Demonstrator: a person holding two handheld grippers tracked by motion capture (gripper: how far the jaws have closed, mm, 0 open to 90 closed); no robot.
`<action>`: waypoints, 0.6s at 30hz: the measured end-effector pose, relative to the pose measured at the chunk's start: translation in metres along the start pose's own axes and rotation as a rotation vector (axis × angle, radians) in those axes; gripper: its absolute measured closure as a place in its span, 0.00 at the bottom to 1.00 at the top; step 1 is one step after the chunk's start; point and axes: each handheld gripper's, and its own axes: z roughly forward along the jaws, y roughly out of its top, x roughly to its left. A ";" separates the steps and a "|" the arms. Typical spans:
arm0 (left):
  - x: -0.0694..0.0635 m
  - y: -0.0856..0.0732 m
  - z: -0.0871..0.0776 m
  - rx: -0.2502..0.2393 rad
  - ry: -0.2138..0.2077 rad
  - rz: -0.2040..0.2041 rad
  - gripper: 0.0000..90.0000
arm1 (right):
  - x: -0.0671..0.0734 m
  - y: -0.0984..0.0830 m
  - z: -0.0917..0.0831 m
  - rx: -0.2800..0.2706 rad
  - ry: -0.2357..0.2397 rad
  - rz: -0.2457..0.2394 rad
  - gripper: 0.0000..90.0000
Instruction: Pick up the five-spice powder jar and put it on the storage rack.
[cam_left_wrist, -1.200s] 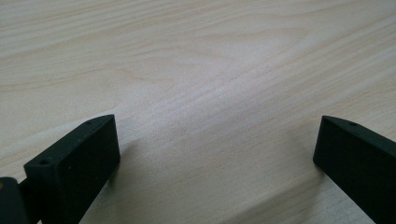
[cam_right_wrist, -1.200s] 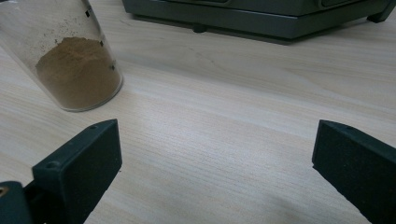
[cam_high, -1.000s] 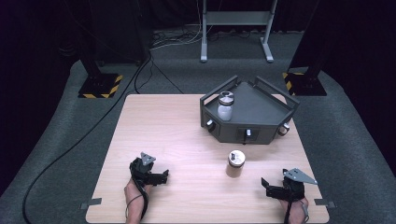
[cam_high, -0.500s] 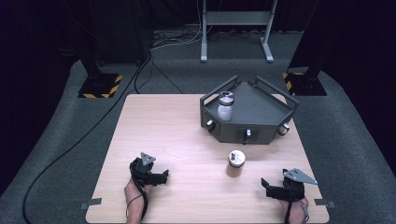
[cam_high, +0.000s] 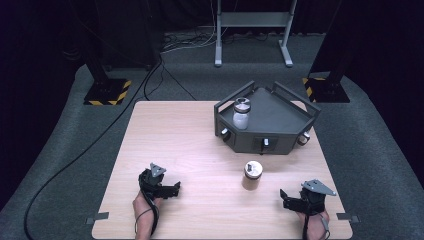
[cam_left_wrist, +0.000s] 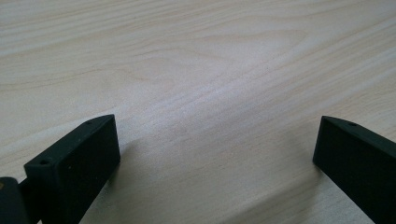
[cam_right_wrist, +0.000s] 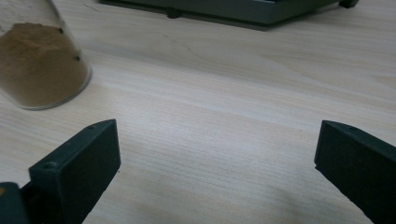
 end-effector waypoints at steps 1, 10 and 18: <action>0.000 0.000 0.000 0.000 0.000 0.000 0.00 | 0.002 0.001 0.000 0.004 -0.010 -0.002 0.00; -0.001 0.000 0.000 0.002 0.005 0.006 0.00 | 0.020 0.004 -0.003 0.030 -0.104 0.022 0.00; 0.000 0.000 0.000 -0.001 -0.002 -0.002 0.00 | 0.049 0.007 -0.016 0.013 -0.152 0.014 0.00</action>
